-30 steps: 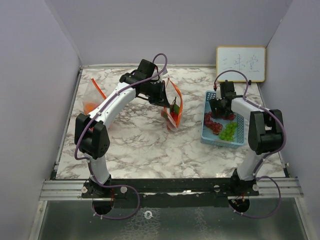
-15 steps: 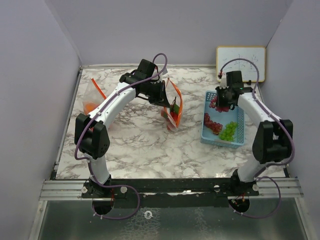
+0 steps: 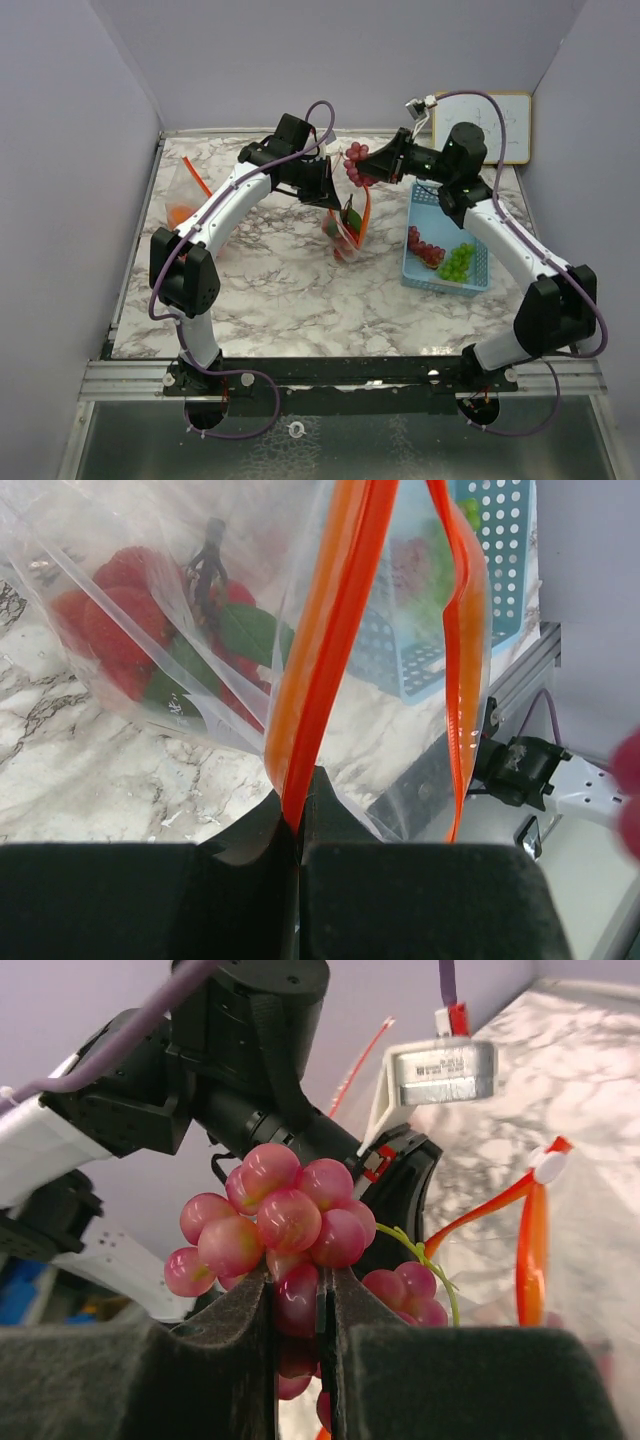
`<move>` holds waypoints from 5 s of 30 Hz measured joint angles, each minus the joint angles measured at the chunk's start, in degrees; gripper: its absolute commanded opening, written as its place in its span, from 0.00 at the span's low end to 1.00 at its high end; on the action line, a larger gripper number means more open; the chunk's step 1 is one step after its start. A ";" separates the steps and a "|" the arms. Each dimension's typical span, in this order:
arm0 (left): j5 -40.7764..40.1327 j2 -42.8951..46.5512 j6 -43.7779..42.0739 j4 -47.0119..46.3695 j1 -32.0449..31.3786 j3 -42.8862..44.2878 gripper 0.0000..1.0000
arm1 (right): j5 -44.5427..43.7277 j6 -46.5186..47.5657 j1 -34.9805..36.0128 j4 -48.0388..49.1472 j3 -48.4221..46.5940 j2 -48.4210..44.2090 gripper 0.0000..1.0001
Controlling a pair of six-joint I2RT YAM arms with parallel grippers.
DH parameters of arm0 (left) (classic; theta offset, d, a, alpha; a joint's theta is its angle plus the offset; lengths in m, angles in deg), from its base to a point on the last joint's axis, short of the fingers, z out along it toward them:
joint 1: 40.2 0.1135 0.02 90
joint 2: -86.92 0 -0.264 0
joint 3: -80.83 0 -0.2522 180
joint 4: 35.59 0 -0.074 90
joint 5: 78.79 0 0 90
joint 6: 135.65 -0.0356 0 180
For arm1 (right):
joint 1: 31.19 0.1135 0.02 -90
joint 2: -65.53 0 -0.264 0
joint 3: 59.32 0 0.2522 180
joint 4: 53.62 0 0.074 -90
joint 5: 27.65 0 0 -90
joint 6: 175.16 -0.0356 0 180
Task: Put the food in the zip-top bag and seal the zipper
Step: Pick up the fake fruit from the bin, then place the fake fruit in the zipper food storage bag, then pick up the fake fruit from the bin, then place the fake fruit in the zipper food storage bag, then pick up the fake fruit from the bin.
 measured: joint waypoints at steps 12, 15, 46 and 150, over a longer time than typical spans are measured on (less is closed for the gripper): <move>-0.02 0.02 -0.02 -0.13 0.00 -0.04 0.00 | -2.97 -10.47 3.56 6.84 9.03 5.81 0.35; -0.02 0.07 -0.02 -0.24 0.00 -0.20 0.00 | -9.75 -3.65 4.17 -4.83 5.16 4.94 0.54; -0.02 0.17 -0.09 -0.57 0.00 -0.55 0.00 | -61.37 21.16 0.81 -54.36 12.28 -6.82 1.00; 2.21 0.35 -2.40 -1.90 0.09 -3.23 0.00 | -61.46 10.12 -9.64 -53.57 17.42 7.98 0.12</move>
